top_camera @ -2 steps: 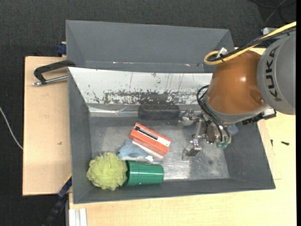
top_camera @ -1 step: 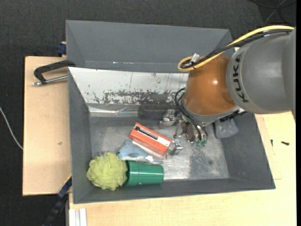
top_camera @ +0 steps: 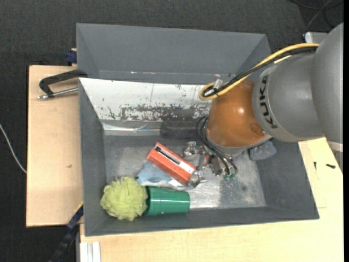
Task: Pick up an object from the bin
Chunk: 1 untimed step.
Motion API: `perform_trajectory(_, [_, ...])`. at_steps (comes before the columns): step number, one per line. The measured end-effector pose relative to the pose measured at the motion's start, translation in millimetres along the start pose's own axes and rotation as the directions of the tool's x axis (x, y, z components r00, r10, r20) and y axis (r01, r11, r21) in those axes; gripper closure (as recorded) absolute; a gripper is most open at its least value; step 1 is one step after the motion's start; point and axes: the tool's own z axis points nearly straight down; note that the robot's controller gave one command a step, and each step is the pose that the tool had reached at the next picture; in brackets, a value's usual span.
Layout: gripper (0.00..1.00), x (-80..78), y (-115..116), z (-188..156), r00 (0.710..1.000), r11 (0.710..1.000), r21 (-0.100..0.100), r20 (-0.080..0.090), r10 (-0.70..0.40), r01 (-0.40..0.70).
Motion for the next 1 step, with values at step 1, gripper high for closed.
perform_trajectory(1, [1.00,-0.1,-0.1,-0.1,1.000,1.000,0.000,0.000,0.000,0.000])
